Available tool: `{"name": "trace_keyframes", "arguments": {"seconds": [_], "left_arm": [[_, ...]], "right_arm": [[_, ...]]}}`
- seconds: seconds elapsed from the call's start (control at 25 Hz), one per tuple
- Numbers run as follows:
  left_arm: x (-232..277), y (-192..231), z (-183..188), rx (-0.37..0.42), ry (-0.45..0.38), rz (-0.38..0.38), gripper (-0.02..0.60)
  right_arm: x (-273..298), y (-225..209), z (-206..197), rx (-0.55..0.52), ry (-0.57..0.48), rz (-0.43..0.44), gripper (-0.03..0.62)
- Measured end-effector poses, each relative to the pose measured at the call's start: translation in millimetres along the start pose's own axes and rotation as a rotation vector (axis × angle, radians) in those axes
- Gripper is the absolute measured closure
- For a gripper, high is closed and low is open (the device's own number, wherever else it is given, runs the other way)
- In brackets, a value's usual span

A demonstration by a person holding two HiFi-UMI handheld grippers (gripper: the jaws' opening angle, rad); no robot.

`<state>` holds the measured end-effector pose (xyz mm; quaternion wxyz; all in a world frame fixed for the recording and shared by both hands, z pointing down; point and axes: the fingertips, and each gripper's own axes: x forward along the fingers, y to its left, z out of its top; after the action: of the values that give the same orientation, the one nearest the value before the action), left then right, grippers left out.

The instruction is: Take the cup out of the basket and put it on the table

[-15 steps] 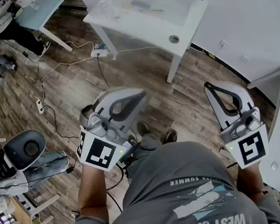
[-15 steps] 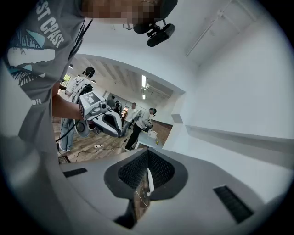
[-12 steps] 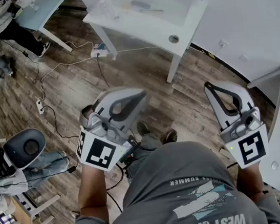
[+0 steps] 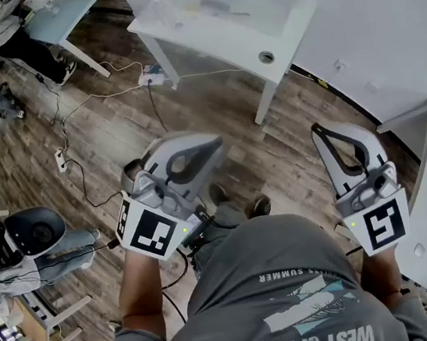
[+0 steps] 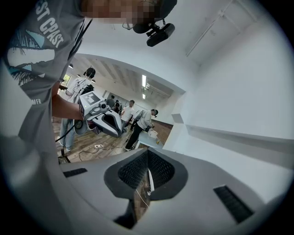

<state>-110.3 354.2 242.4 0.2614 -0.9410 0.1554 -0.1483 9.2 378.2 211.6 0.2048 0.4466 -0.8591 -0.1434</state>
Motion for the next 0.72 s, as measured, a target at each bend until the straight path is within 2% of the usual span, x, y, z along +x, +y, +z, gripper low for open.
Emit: {"name": "trace_keyframes", "arguments": {"seconds": [0.52, 0.72], "left_arm": [[-5.0, 2.4, -6.9, -0.005, 0.011, 0.014, 0.571], [-0.6, 0.8, -4.2, 0.010, 0.031, 0.009, 0.571]], "right_arm": [[10.5, 2.9, 2.3, 0.069, -0.040, 0.023, 0.582], [11.8, -4.1, 1.6, 0.039, -0.039, 0.022, 0.582]]}}
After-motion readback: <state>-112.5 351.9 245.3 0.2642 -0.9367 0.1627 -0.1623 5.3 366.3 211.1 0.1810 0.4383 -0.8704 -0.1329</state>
